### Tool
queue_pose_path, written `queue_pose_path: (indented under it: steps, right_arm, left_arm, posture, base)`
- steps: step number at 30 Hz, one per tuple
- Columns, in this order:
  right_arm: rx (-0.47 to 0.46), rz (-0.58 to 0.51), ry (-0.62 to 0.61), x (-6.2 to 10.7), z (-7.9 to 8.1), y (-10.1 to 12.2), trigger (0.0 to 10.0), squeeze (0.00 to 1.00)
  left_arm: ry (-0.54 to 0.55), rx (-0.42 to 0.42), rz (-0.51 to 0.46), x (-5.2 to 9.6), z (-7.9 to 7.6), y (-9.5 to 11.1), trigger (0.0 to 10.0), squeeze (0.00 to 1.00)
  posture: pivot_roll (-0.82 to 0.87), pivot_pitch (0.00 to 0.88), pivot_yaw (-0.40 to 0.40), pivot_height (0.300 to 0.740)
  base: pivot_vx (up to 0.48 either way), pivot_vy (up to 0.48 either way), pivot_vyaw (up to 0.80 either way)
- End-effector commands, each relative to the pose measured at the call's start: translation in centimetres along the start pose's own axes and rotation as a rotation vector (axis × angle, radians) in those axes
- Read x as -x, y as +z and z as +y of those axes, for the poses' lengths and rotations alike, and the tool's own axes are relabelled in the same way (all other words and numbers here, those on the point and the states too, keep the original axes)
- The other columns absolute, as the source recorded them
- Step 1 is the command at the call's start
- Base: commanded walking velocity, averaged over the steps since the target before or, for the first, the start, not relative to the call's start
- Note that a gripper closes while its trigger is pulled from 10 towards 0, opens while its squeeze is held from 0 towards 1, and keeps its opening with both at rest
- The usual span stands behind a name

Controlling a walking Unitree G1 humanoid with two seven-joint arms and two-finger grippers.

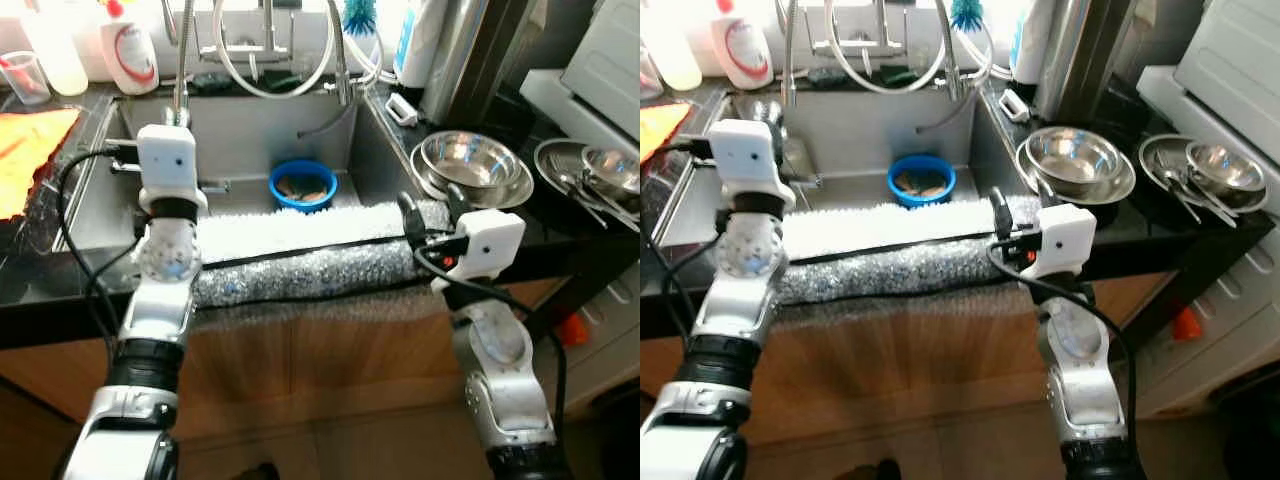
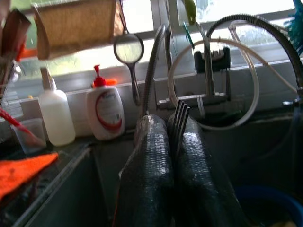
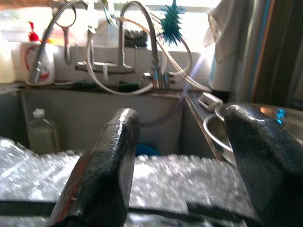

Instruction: Kitchen organization

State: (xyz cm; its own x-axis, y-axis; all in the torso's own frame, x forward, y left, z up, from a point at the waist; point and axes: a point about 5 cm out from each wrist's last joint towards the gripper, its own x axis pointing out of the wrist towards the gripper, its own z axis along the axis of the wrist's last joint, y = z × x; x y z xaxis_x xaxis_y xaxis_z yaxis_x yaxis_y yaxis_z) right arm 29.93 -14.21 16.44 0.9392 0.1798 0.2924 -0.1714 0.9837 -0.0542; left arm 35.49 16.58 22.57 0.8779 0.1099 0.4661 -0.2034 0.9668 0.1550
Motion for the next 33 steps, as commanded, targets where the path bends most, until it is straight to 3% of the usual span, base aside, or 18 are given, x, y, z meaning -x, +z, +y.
queue_pose_path:
  steps: [1, 6, 19, 21, 22, 23, 24, 33]
  right_arm:
    - [0.007, -0.018, -0.007, -0.2, -0.1, 0.3, 10.0, 0.0]
    - [0.012, -0.004, -0.017, -0.2, -0.1, 0.1, 10.0, 0.0]
    - [0.014, 0.001, -0.023, -0.2, -0.2, -0.1, 10.0, 0.0]
    - [0.013, 0.011, -0.029, -0.2, -0.3, -0.3, 10.0, 0.0]
    - [0.015, 0.016, -0.035, -0.2, -0.4, -0.4, 10.0, 0.0]
    - [0.015, 0.016, -0.035, -0.2, -0.4, -0.4, 10.0, 0.0]
    - [0.016, 0.019, -0.04, -0.2, -0.5, -0.5, 10.0, 0.0]
    - [0.018, 0.02, -0.044, -0.2, -0.6, -0.5, 10.0, 0.0]
  left_arm:
    - [0.007, 0.003, 0.047, 0.1, -0.1, -0.7, 10.0, 0.0]
    - [-0.036, 0.007, 0.151, 0.3, -0.6, -2.1, 10.0, 0.0]
    - [-0.044, 0.021, 0.194, 0.5, -0.8, -2.7, 10.0, 0.0]
    - [-0.089, 0.026, 0.26, 0.8, -1.7, -3.5, 10.0, 0.0]
    - [-0.093, 0.035, 0.272, 0.9, -1.8, -3.6, 10.0, 0.59]
    - [-0.093, 0.035, 0.272, 0.9, -1.8, -3.6, 10.0, 0.59]
    - [-0.096, 0.039, 0.277, 1.0, -1.8, -3.7, 10.0, 1.0]
    - [-0.097, 0.046, 0.283, 1.0, -1.8, -3.6, 10.0, 1.0]
  posture:
    - [-0.02, 0.046, -0.026, 0.74]
    - [-0.02, 0.04, -0.025, 0.74]
    - [-0.02, 0.04, -0.024, 0.74]
    - [-0.02, 0.047, -0.025, 0.74]
    - [-0.02, 0.047, -0.024, 0.74]
    - [-0.02, 0.047, -0.024, 0.74]
    - [-0.02, 0.049, -0.023, 0.74]
    - [-0.01, 0.05, -0.024, 0.74]
  base:
    - [0.0, 0.0, 0.0]
    - [0.0, 0.0, 0.0]
    - [0.0, 0.0, 0.0]
    - [0.0, 0.0, 0.0]
    - [0.0, 0.0, 0.0]
    - [0.0, 0.0, 0.0]
    - [0.0, 0.0, 0.0]
    - [0.0, 0.0, 0.0]
